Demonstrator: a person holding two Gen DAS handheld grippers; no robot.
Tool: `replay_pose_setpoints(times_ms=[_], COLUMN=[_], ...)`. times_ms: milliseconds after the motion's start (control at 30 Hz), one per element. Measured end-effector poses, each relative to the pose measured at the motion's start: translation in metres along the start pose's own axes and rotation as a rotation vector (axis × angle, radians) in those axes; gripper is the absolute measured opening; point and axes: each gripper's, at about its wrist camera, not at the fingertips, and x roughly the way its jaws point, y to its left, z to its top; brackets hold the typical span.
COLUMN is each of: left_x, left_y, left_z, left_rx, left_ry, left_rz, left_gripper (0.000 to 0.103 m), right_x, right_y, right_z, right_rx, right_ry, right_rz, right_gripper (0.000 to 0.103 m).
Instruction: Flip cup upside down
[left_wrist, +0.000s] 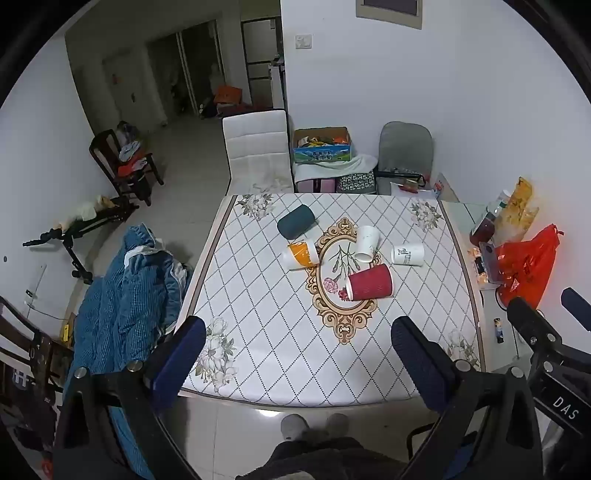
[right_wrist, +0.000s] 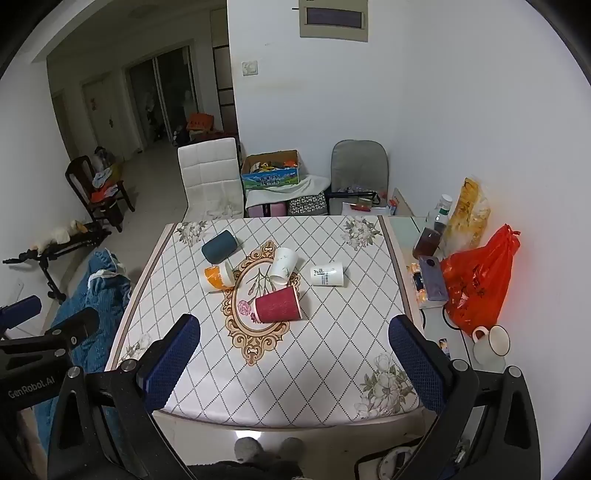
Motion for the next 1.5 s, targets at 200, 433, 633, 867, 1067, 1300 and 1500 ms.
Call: replay_pose_setpoints(times_ms=[200, 433, 633, 867, 1067, 1300, 1500], left_x=[0.0, 0.0, 0.001, -0.006, -0.007, -0.011, -0.011], left_y=[0.0, -0.001, -0.003, -0.005, -0.005, -0.005, -0.005], left_z=[0.0, 0.0, 0.002, 0.005, 0.006, 0.008, 0.008], left_rx=[-0.004, -0.001, -0.001, -0.001, -0.003, -0.005, -0.005], left_ry=[-0.003, -0.005, -0.006, -0.008, -0.009, -0.01, -0.012], left_rz=[-0.003, -0.005, -0.005, -0.007, -0.007, -0.008, -0.008], left_gripper=[0.103, 0.103, 0.103, 0.103, 0.103, 0.103, 0.103], right_x=[0.0, -0.002, -0.004, -0.007, -0.008, -0.008, -0.01], right_y=[-0.004, -0.005, -0.006, -0.008, -0.009, -0.011, -0.013], right_z=[0.002, -0.003, -0.001, 0.003, 0.001, 0.001, 0.001], right_rx=[-0.004, -0.009, -0.012, -0.008, -0.006, -0.004, -0.005], right_ry=[0.009, 0.007, 0.007, 0.004, 0.001, 0.0, -0.002], right_rz=[0.009, 0.018, 0.023, 0.024, 0.027, 0.027, 0.025], right_gripper=[0.103, 0.103, 0.103, 0.103, 0.103, 0.103, 0.103])
